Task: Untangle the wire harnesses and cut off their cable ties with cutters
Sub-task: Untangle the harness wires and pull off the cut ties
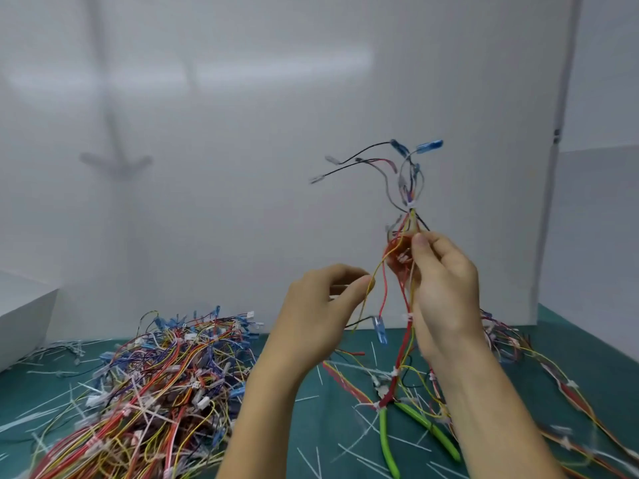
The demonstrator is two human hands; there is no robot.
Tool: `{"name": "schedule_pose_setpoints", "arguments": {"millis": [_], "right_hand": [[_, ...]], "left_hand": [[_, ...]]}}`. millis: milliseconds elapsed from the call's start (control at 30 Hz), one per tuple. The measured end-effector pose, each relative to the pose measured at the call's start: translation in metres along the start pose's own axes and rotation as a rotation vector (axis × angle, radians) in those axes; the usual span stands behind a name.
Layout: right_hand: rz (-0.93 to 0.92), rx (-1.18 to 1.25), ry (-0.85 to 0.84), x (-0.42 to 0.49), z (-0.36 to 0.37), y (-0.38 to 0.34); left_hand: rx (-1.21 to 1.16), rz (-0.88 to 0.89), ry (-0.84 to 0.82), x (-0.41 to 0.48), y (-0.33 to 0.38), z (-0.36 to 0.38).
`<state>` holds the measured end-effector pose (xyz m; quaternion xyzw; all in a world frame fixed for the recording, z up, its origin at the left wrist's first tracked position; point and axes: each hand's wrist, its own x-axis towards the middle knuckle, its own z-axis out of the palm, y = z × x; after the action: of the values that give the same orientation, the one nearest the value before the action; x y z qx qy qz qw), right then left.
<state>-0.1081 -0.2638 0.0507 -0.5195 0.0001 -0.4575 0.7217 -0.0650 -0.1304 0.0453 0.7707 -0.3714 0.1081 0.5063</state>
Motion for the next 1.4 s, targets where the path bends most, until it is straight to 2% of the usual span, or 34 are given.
{"name": "schedule_pose_setpoints", "arguments": {"millis": [67, 167, 267, 400, 567, 667, 767, 867, 1133, 1300, 1400], "right_hand": [[0.072, 0.111, -0.059, -0.004, 0.006, -0.003], [0.176, 0.247, -0.154, -0.011, 0.014, -0.008], [0.239, 0.271, -0.252, -0.017, 0.019, -0.01], [0.226, 0.113, -0.323, -0.023, 0.02, -0.012], [0.01, -0.368, -0.396, -0.026, 0.015, -0.018], [-0.073, -0.568, -0.419, -0.027, 0.013, -0.022], [-0.03, -0.68, -0.429, -0.028, 0.014, -0.024], [-0.004, -0.722, -0.421, -0.029, 0.015, -0.025], [-0.077, -0.74, -0.308, -0.027, 0.009, -0.034], [0.012, -0.754, -0.481, -0.027, 0.008, -0.037], [0.093, -0.733, -0.539, -0.028, 0.008, -0.037]], "left_hand": [[-0.051, 0.026, 0.014, -0.002, 0.003, 0.001], [-0.132, 0.05, 0.118, -0.002, 0.009, -0.001], [-0.306, 0.044, 0.202, -0.005, 0.02, -0.007], [-0.353, 0.065, 0.277, -0.01, 0.024, -0.015], [-0.58, -0.074, 0.267, -0.013, 0.022, -0.025], [-0.569, -0.075, 0.272, -0.015, 0.023, -0.025], [-0.535, -0.072, 0.288, -0.015, 0.023, -0.024], [-0.482, -0.086, 0.286, -0.015, 0.02, -0.025], [-0.44, -0.085, 0.342, -0.014, 0.015, -0.029], [-0.399, -0.071, 0.416, -0.012, 0.013, -0.029], [-0.437, -0.081, 0.405, -0.013, 0.014, -0.03]]}}
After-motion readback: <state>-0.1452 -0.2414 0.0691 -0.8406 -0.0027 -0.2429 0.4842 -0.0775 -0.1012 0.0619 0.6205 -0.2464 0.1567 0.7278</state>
